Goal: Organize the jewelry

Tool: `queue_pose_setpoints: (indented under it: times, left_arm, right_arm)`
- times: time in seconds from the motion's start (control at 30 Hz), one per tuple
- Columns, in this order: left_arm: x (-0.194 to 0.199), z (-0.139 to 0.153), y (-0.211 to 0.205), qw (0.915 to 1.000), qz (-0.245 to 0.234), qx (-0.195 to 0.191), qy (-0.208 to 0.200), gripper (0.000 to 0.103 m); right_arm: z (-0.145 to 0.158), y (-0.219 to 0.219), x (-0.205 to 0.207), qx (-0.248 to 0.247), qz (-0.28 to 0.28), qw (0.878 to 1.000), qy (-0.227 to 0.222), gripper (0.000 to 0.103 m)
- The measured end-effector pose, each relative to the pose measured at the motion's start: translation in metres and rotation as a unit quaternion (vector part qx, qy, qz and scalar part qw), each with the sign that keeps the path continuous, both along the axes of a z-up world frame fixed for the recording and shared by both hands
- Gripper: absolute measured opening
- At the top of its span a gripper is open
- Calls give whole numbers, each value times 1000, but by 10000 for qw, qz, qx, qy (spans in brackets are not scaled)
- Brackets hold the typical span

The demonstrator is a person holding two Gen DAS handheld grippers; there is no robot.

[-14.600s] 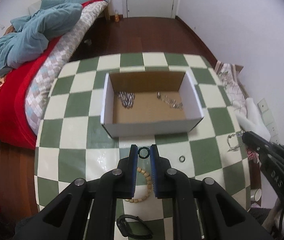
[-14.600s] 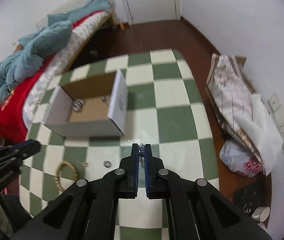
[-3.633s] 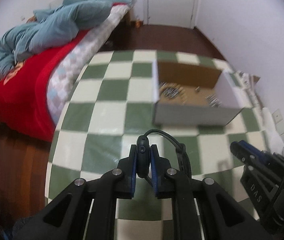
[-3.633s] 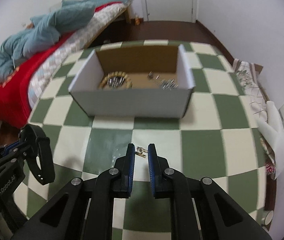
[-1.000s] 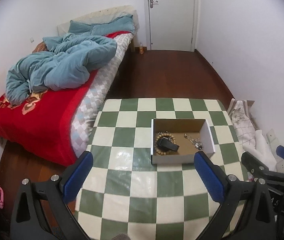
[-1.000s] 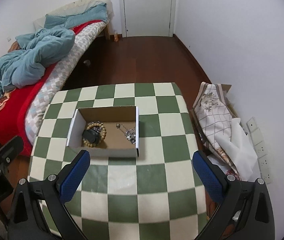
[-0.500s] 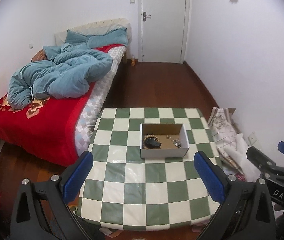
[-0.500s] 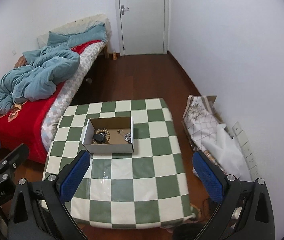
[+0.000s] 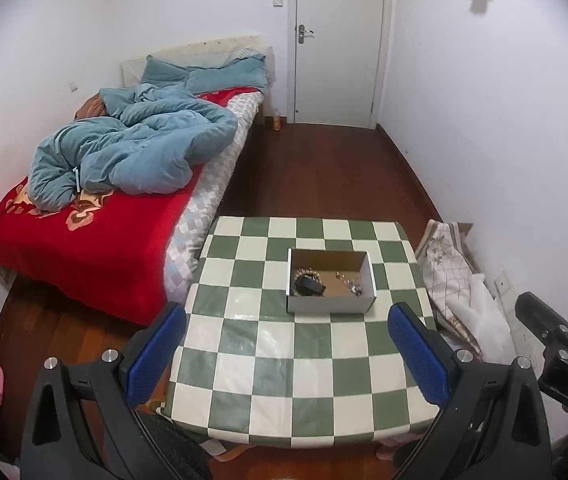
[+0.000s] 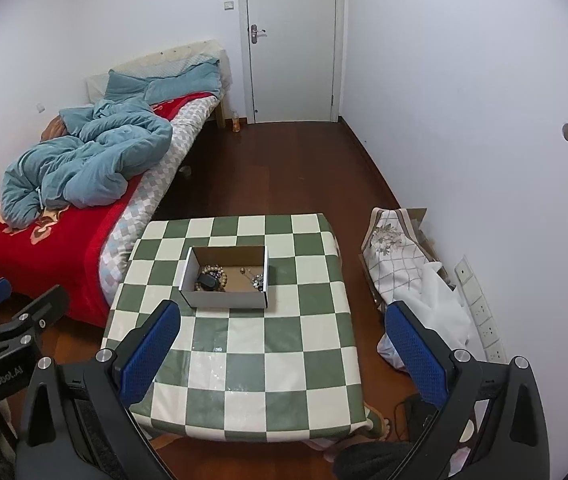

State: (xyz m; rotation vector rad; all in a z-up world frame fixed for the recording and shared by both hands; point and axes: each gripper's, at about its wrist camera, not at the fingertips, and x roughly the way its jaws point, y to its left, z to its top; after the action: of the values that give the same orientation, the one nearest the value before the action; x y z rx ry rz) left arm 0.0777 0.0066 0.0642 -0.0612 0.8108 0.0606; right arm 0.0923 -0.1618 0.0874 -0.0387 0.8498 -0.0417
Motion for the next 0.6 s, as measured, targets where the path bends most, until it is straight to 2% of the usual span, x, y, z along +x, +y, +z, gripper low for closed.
queue_pose_setpoints:
  times: [0.27, 0.6]
  left_arm:
    - [24, 0, 5, 9998, 178, 102, -29, 103]
    - [41, -7, 1, 9997, 170, 180, 56, 103]
  right_arm:
    - [0, 1, 33, 1, -82, 9999, -75, 103]
    - [-12, 13, 65, -112, -23, 9999, 124, 103]
